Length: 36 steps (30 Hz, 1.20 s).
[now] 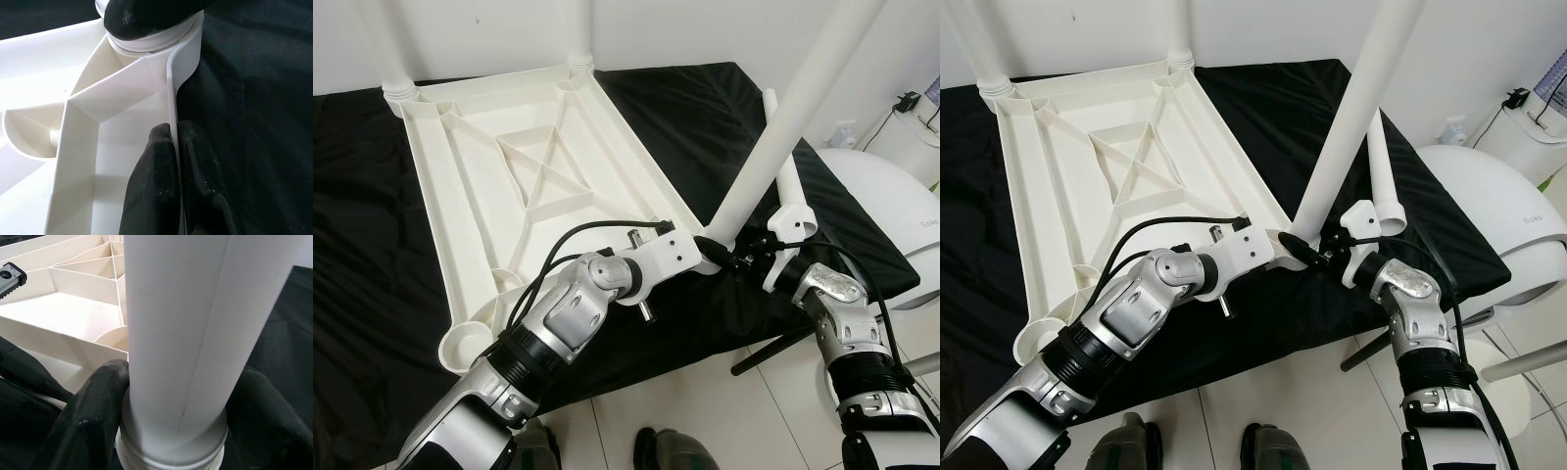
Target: Building children table
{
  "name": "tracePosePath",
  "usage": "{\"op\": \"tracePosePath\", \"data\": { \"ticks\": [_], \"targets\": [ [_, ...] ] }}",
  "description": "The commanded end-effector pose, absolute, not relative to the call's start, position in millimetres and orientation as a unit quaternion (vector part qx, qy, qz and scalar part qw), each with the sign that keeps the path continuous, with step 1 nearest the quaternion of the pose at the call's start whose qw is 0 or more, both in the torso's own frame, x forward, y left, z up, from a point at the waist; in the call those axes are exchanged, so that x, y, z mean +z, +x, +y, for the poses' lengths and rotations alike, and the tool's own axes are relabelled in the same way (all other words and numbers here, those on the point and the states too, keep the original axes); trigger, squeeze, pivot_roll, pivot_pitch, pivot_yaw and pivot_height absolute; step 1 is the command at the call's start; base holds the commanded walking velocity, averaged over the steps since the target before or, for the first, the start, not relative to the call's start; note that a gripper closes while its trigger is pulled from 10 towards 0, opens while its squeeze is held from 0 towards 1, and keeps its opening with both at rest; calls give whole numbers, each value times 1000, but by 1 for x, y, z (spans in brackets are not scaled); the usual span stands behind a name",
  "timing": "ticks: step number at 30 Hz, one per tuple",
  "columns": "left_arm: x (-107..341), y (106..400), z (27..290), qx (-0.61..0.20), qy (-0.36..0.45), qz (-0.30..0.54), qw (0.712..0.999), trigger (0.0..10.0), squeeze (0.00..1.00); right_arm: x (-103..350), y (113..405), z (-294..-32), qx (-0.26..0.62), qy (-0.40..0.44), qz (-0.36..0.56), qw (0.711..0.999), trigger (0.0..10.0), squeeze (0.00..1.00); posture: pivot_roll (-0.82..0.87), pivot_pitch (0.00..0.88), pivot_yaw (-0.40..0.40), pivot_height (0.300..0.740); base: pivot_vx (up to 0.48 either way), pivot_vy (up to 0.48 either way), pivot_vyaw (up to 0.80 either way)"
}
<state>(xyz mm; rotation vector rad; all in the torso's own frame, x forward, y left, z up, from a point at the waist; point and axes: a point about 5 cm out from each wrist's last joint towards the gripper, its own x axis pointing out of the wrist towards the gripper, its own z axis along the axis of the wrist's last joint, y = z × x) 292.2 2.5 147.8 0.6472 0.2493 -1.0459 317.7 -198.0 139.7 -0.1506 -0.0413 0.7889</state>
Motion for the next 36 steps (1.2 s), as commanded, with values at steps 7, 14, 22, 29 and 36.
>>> {"op": "tracePosePath", "data": {
  "ticks": [7,14,22,29,36],
  "targets": [
    [141,289,-1,-497,310,130,800,10000,0,136,317,-199,386,-66,-15,920,784,0,-37,71,-41,740,0,0,0],
    [141,288,-1,-498,309,131,800,10000,0,138,319,-194,354,-37,-26,934,10000,0,-35,74,-43,740,0,0,0],
    [140,287,-1,-499,309,132,799,10000,0,133,322,-178,230,11,-41,972,10000,0,-33,73,-48,740,0,0,0],
    [139,286,-2,-500,309,132,798,10000,0,134,320,-161,168,44,-52,983,10000,0,-33,69,-48,740,0,0,0],
    [139,285,-3,-503,309,131,797,10000,0,128,321,-142,25,39,-41,998,10000,0,-31,62,-52,740,0,0,0]
  ]
}}
